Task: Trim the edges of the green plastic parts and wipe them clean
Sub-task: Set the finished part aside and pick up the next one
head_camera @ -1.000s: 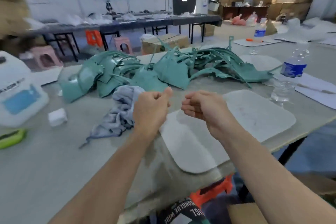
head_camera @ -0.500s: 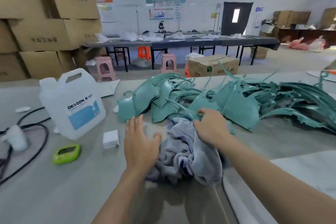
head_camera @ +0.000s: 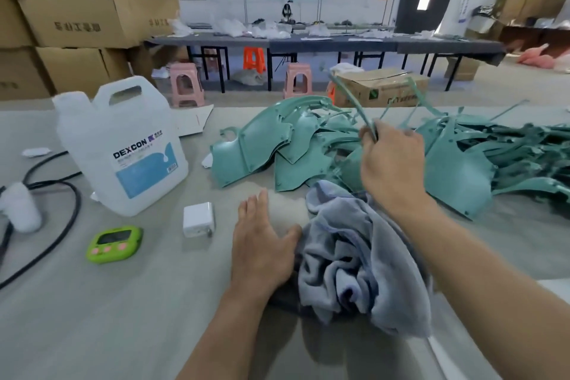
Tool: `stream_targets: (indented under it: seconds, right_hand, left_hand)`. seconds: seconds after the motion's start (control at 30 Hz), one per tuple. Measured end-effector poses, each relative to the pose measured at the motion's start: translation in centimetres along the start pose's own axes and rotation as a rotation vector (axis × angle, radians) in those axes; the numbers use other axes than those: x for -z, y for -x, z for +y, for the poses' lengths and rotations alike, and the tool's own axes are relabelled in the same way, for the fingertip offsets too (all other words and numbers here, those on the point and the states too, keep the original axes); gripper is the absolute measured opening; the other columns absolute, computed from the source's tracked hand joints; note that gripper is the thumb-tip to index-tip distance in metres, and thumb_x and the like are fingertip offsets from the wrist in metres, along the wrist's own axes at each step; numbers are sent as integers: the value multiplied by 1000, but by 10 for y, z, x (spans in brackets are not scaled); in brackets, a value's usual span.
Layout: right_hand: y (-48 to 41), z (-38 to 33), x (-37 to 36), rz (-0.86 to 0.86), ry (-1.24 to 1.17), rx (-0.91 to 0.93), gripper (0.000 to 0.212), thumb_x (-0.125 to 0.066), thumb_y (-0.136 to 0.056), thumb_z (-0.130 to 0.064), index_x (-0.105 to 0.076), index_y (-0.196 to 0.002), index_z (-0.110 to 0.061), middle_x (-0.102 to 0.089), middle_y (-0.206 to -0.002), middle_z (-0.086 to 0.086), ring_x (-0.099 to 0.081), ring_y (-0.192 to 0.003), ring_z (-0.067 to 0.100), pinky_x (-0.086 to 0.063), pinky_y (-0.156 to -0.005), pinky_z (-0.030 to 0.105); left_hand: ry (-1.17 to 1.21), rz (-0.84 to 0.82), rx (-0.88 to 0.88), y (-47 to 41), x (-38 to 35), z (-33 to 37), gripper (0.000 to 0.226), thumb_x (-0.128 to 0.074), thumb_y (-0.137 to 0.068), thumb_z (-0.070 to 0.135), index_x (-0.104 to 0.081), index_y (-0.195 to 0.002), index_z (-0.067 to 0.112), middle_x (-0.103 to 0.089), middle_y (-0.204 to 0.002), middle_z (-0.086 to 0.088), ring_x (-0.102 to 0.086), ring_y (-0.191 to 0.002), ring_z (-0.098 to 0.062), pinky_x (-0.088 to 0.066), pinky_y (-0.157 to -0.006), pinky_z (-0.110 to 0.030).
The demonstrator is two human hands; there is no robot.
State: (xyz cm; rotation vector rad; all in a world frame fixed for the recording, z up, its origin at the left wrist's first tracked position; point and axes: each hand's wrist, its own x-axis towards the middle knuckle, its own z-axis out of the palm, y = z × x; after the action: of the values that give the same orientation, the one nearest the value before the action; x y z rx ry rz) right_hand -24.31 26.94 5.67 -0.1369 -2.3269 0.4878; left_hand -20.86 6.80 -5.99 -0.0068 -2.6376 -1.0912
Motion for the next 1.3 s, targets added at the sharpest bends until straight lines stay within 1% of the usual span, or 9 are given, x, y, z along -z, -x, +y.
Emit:
stream_targets:
  seconds: [0.13,0.4,0.53,0.67,0.83,0.93,1.13,1.23,1.3]
  right_hand:
    - [-6,-34,49,39,-645,-79,22,-53,-101,-20,-71,-88,-22,-71,-73,-7,-65,-68,4,-49,-65,14]
    - [13,-39,36,-509,-1858,-885,19,-42,-106,-6,-55,-93,-1,-49,-69,7,-51,-58,21,-43,-58,30]
    - [42,-24,34,-717,-1670,-956,44,-46,-108,-35,-57,-118,6,-74,-103,20,-71,-91,26,-58,-86,39]
    - [58,6,63,-280,-1306,-795,28,-60,-101,-36,-69,-108,-10,-74,-107,15,-74,-80,15,-60,-75,33]
    - [117,16,92,-681,-286,-246,84,-68,-58,-75,-44,-134,-49,-59,-116,-19,-63,-102,10,-51,-86,33]
    - [139,-3,68,-762,2,31,79,-72,-63,-47,-40,-135,-41,-61,-105,-11,-63,-99,22,-52,-77,33]
    - [98,-51,33,-215,-607,-223,44,-69,-83,-21,-62,-124,-33,-72,-105,-13,-65,-94,9,-55,-89,35]
    - [94,-74,20,-435,-1057,-299,64,-71,-80,-33,-54,-138,-13,-67,-127,9,-64,-114,21,-53,-94,23]
    - [100,-75,13,-660,-838,-181,58,-63,-80,-30,-58,-133,-5,-66,-125,15,-62,-113,20,-43,-80,11]
  left_hand:
    - [81,59,-83,8,10,13,91,-65,-82,44,-19,-159,26,-24,-165,0,-18,-153,-18,-27,-122,-44]
    - [27,455,-478,36,41,33,58,-68,-82,35,-53,-137,26,-39,-157,-1,-32,-148,-21,-22,-120,-31]
    - [59,375,-627,45,50,30,25,-70,-84,27,-77,-107,23,-75,-108,7,-67,-101,-13,-49,-91,-26]
    - [146,346,-393,52,46,34,12,-65,-91,34,-64,-82,26,-49,-53,15,-47,-60,-17,-30,-52,-15]
    - [274,421,-205,43,41,34,23,-58,-92,34,-63,-78,16,-45,-54,13,-41,-64,-16,-25,-54,-25]
    - [353,505,-142,44,43,40,26,-56,-93,33,-65,-82,11,-44,-57,18,-39,-60,-13,-22,-55,-25]
    - [255,651,-504,58,57,46,25,-51,-100,15,-67,-113,1,-65,-94,-9,-62,-87,-25,-41,-80,-19]
    - [226,612,-731,57,57,50,43,-56,-91,-9,-65,-130,4,-60,-134,3,-59,-121,-28,-46,-104,-42]
    - [183,594,-759,54,53,47,55,-63,-80,-22,-66,-129,3,-63,-134,1,-60,-121,-31,-47,-101,-54]
